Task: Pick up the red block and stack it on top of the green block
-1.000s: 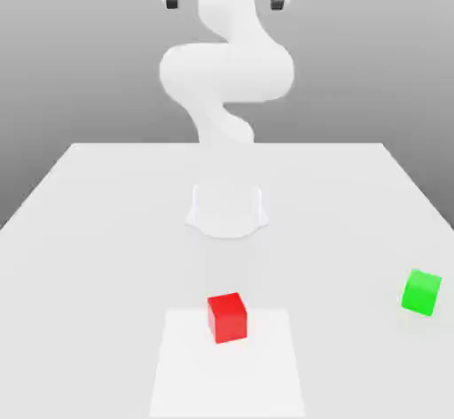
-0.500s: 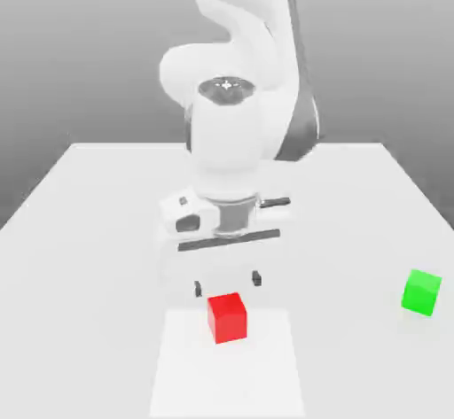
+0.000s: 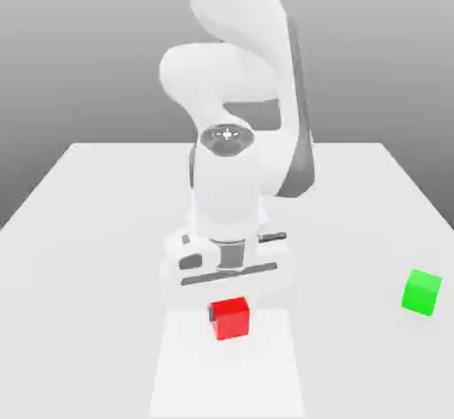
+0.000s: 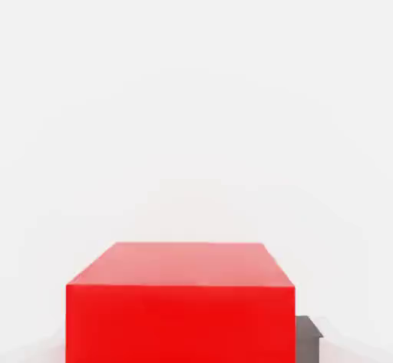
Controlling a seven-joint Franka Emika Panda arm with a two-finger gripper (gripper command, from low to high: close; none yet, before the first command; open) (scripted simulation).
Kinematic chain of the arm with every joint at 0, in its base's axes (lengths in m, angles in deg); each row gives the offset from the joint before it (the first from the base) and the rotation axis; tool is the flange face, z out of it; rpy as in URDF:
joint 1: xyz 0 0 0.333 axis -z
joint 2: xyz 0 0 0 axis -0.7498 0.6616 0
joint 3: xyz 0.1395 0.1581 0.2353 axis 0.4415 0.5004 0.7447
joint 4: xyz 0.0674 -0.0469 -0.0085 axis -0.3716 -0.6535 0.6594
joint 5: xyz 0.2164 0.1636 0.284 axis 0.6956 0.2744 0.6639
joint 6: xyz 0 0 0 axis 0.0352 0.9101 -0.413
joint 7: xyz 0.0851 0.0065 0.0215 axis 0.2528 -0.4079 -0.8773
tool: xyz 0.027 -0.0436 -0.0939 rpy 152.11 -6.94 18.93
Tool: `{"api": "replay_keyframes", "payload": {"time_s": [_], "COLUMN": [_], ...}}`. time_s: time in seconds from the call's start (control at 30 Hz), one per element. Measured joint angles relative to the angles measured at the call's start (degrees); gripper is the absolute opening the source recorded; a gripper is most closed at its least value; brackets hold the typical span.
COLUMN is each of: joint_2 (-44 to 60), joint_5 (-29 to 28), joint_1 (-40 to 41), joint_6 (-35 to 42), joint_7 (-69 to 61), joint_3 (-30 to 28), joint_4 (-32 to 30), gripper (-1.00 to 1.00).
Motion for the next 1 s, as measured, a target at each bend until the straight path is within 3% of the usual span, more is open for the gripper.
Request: {"api": "replay_keyframes", "payload": {"time_s": [0.17,0.7,0.87,0.9,1.0], "joint_2": [-7.6,-4.2,4.6,6.3,6.3], "joint_5": [-1.7,-1.4,-5.3,-6.2,-6.2], "joint_1": [-2.3,-36.1,-38.4,-38.7,-38.7], "joint_6": [7.4,17.0,9.5,7.9,7.9], "joint_7": [-1.0,-31.8,-30.6,-30.0,-30.0], "joint_3": [1.4,14.1,11.8,11.2,11.2], "joint_4": [-0.2,12.7,13.9,14.0,14.0], "gripper": [-1.00,-1.00,-1.00,1.00,1.00]}}
